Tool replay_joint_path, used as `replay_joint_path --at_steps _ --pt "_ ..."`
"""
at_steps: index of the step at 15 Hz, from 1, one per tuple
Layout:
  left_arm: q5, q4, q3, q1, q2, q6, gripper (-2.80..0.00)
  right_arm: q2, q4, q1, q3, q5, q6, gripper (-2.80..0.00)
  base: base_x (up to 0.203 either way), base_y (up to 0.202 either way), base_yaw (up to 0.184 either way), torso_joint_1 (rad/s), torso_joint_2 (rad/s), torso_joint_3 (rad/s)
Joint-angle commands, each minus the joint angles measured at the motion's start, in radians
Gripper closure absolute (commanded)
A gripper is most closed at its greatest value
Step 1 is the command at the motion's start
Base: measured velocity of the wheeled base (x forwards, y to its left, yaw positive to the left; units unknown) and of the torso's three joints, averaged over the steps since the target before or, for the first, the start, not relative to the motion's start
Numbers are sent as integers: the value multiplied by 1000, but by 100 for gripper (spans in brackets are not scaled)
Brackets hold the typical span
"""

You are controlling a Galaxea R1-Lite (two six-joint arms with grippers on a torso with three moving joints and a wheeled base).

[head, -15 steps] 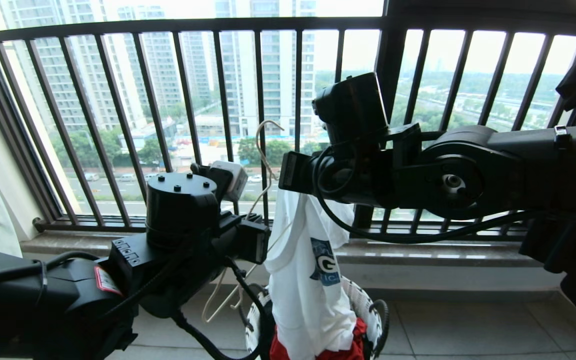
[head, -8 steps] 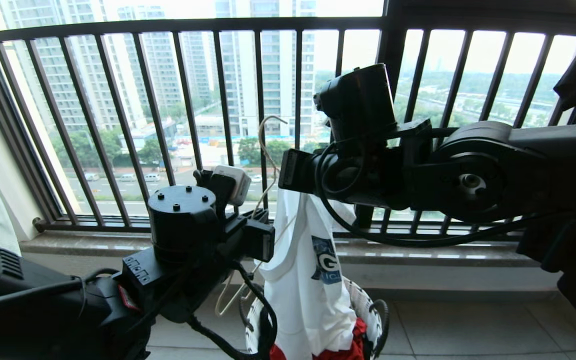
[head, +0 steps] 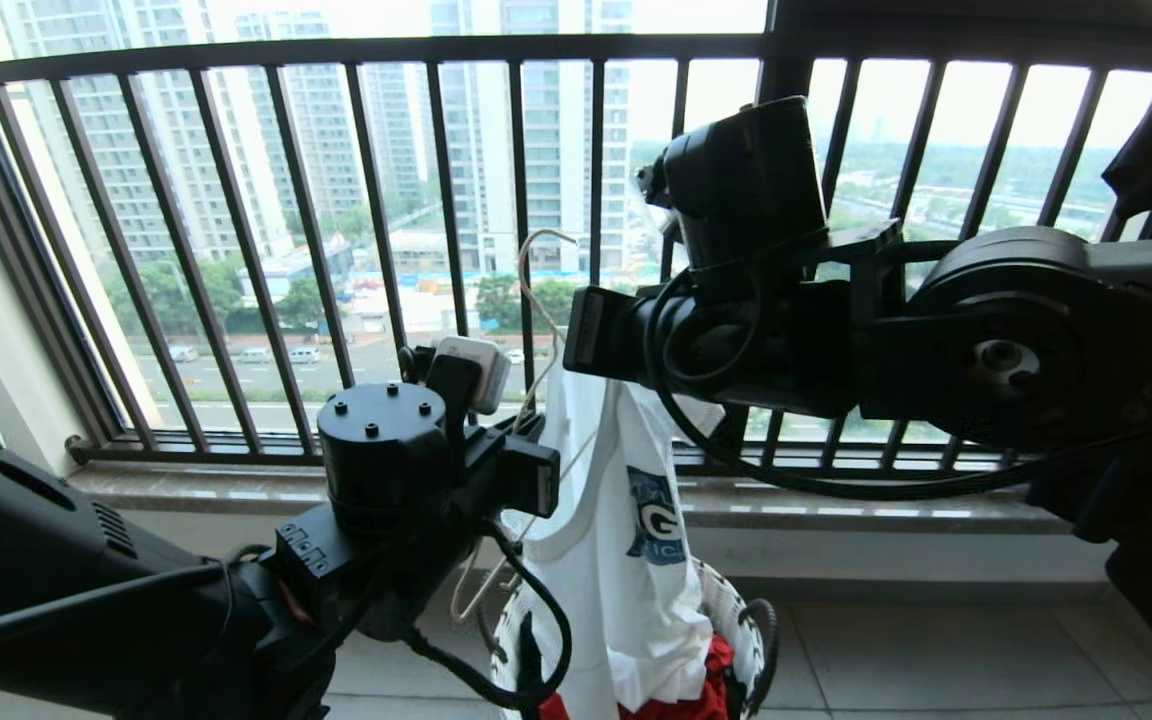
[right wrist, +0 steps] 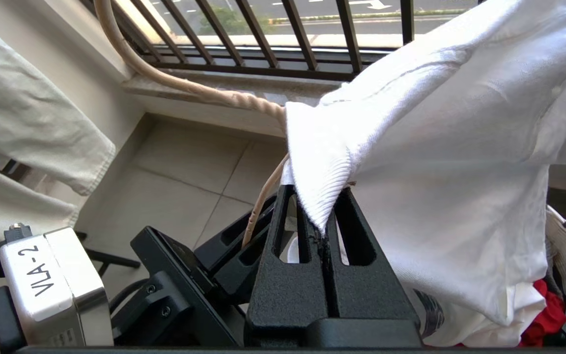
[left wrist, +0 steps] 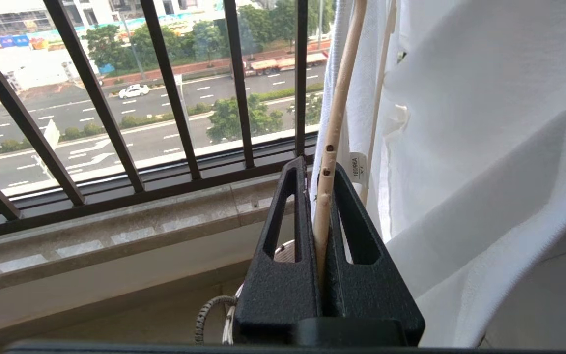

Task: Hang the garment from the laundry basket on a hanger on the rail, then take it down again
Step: Hang the clothes on the clothes rack

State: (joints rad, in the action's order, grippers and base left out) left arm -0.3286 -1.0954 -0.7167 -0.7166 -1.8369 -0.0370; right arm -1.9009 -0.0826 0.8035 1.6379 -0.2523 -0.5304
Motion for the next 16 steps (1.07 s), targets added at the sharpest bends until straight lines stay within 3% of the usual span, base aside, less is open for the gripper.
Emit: replay_joint_path --at_steps 1,8,16 --pt "-9 -21 -4 0 -23 0 0 7 0 25 -15 -1 -2 0 0 0 0 0 0 0" --pt "-13 -58 -4 -13 -27 -1 0 -4 0 42 -21 -2 6 0 0 0 0 0 0 0" --pt "-75 -164 -32 -18 -58 -3 0 -14 1 40 -20 -4 20 0 0 0 0 0 0 0"
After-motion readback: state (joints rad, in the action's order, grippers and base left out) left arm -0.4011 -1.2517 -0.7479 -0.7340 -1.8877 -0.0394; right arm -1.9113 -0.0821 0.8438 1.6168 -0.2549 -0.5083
